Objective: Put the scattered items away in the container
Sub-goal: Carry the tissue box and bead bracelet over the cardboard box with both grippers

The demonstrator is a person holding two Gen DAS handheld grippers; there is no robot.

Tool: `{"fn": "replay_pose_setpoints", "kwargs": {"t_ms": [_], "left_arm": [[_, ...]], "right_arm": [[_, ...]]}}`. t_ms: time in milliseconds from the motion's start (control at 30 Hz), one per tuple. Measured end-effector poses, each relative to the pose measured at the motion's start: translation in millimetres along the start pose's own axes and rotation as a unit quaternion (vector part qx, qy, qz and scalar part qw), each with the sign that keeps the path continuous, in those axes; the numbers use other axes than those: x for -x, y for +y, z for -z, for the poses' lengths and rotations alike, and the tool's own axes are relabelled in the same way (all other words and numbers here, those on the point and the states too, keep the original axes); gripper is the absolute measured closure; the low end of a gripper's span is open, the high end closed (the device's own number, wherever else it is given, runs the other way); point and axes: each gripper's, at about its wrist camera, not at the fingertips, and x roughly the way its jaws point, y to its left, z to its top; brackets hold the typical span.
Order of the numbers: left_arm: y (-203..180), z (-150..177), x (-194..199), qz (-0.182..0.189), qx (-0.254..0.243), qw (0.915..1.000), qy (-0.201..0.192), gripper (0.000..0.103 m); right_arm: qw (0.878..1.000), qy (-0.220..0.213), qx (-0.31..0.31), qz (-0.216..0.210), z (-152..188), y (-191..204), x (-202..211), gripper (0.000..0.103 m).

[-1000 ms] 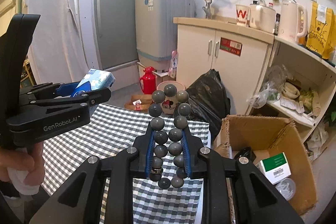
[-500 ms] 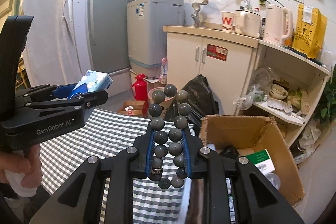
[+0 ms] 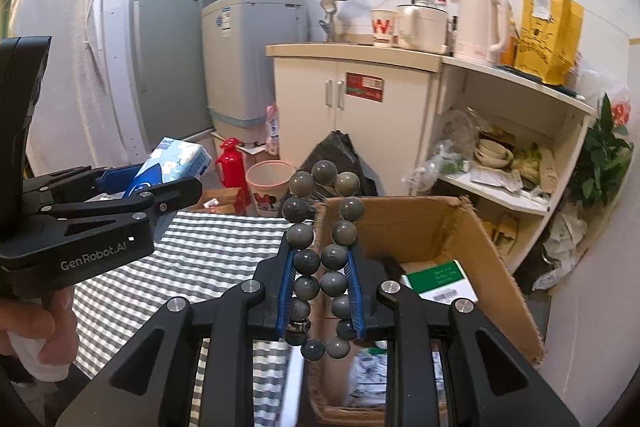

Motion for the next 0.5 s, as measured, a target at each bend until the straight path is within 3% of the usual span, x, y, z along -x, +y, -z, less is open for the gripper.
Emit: {"fn": "replay_pose_setpoints", "kwargs": {"t_ms": [500], "left_arm": [[-63.3, -4.8, -43.6, 0.047, -0.033, 0.9981, 0.022, 0.05]], "right_arm": [[0.998, 0.033, -0.039, 0.037, 20.8, -64.6, -14.2, 0.08]]}}
